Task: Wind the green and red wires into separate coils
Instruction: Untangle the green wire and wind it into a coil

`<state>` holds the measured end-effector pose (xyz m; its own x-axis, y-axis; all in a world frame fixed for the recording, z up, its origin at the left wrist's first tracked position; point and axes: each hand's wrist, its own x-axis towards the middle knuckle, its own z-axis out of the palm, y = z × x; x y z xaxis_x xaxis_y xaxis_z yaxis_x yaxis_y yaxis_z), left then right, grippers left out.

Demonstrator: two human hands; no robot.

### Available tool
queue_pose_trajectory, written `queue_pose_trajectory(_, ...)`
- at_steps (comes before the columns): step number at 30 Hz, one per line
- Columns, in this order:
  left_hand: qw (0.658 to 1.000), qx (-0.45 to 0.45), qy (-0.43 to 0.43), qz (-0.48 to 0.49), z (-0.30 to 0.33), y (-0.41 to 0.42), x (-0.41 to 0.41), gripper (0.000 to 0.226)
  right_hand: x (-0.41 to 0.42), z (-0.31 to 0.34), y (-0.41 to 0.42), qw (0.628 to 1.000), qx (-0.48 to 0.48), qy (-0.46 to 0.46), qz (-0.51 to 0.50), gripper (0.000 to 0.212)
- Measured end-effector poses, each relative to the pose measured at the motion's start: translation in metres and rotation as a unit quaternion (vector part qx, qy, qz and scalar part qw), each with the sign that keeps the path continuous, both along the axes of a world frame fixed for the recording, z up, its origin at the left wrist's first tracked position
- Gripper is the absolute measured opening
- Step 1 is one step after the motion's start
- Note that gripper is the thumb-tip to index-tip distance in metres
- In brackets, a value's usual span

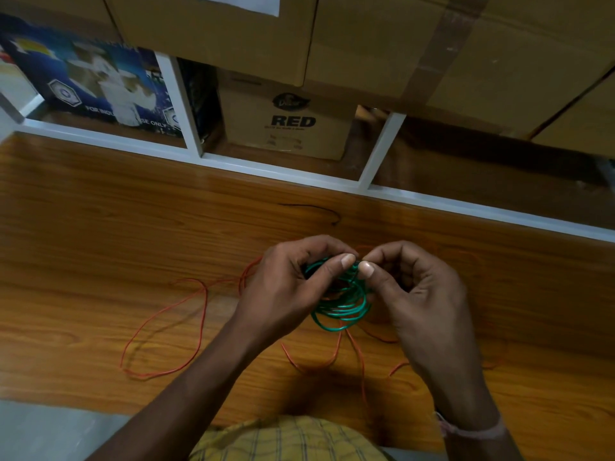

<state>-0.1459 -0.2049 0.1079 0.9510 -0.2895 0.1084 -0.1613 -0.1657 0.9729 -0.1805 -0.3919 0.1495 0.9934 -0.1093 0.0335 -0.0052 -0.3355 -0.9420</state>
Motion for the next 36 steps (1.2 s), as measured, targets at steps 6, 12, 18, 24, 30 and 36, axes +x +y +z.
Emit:
queue_pose_trajectory(6,1.0,-0.006,0.011,0.021,-0.008,0.003,0.005,0.013,0.01,-0.008,-0.003,0.998,0.013,0.041,0.048,0.01)
queue_pose_trajectory(12,0.998,-0.03,0.046,0.021,-0.012,0.004,0.013,0.012,0.013,-0.021,-0.001,0.997,0.063,0.038,0.034,0.011)
queue_pose_trajectory(18,0.999,0.023,0.03,-0.025,-0.015,0.006,0.022,0.014,0.021,-0.027,0.005,0.998,-0.048,-0.039,-0.018,0.005)
queue_pose_trajectory(24,0.998,0.038,0.043,-0.034,-0.018,0.003,0.025,0.014,0.029,-0.029,0.007,0.994,-0.078,-0.071,-0.019,0.006)
queue_pose_trajectory(30,0.998,-0.005,0.061,-0.013,-0.02,-0.004,0.031,0.009,0.032,-0.026,0.009,0.996,-0.034,-0.077,-0.015,0.008)
queue_pose_trajectory(36,0.998,-0.012,0.056,-0.031,-0.021,-0.008,0.036,0.012,0.038,-0.021,-0.002,0.999,0.012,-0.042,-0.005,0.004)
